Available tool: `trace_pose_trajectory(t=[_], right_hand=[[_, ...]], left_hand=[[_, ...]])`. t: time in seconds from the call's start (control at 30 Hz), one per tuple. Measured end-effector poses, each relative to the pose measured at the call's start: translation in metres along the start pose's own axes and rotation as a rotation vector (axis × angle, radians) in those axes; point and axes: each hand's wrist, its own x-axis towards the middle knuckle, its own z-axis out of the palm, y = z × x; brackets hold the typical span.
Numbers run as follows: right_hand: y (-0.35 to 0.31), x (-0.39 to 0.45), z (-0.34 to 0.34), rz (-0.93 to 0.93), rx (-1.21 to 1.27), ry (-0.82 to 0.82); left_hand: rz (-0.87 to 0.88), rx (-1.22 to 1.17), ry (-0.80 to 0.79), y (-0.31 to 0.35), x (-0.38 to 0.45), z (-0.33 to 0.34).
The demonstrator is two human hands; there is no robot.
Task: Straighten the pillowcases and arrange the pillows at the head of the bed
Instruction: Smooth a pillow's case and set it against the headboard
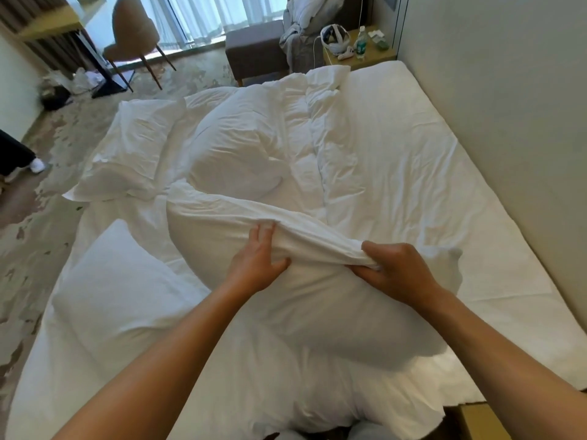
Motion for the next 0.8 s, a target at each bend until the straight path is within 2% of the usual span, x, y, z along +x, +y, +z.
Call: trace_pose_trajectory(t=[0.1,0.23,0.33,0.5,0.6,0.8], right_hand=[[0.035,0.000,-0.025,0.058,-0.037,0.017],[0.075,-0.025,-0.032,0.303,0.036,-0.175],[0.081,-0.032,-0.030,0.432,0.105,-0.219],[0.054,0.007,-0.010,0.412,0.076,-0.351],[0.027,0.035,0.010,0.403,0.022,-0.372],[-0.016,0.049,0.028,0.555,-0.048,-0.274]], left_hand=[[0.013,0.033,-0.050,0.010,0.014,0.006],[0.012,0.091,-0.225,0.023,0.026,0.036],[0.017,0.093,-0.213,0.027,0.034,0.048],[0.059,0.102,-0.205,0.012,0.042,0.039],[0.115,0.094,-0.193,-0.008,0.041,0.029],[0.164,0.026,-0.125,-0.048,0.051,0.010]])
